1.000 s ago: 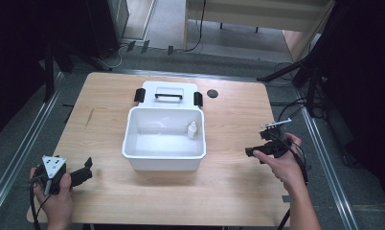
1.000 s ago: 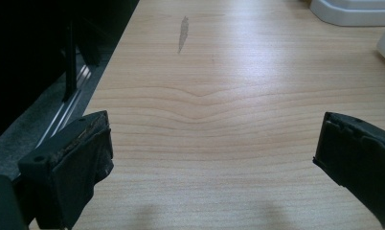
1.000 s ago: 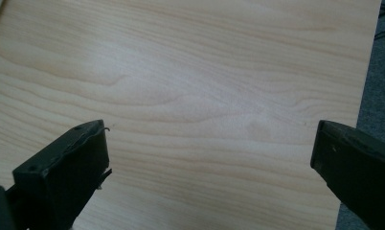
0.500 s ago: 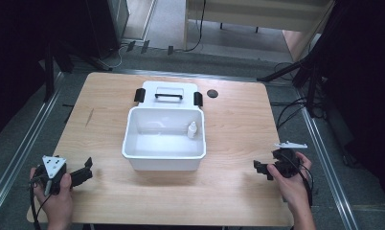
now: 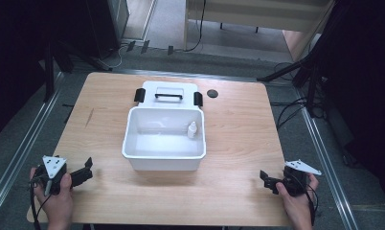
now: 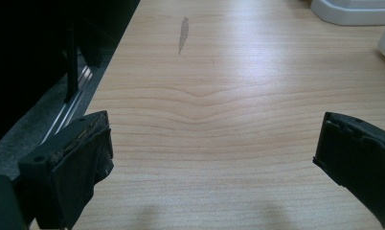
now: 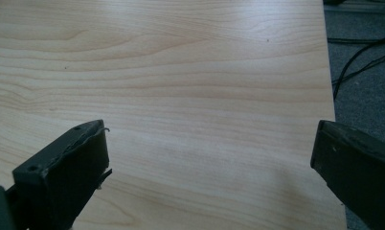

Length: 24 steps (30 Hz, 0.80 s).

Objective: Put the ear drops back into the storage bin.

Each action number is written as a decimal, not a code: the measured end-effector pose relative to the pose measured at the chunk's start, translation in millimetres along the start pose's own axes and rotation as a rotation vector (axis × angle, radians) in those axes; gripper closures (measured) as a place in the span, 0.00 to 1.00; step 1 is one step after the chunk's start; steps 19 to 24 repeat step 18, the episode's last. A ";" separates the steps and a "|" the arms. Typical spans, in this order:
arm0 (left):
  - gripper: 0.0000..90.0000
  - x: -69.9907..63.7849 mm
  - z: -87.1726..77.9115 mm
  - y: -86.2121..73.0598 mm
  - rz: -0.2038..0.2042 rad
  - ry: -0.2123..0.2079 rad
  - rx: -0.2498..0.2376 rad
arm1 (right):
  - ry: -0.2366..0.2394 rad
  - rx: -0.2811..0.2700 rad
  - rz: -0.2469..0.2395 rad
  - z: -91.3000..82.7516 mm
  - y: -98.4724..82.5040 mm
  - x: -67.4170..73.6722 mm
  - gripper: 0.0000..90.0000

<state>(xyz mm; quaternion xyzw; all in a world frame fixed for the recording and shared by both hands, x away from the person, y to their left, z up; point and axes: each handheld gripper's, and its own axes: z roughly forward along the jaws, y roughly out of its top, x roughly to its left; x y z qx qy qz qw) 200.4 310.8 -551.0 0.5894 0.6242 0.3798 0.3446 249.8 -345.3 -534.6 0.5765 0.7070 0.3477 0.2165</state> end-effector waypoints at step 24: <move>0.00 -1.2 0.6 0.2 0.009 -0.005 0.003 | 0.027 -0.137 0.057 -7.5 -23.0 -6.9 0.00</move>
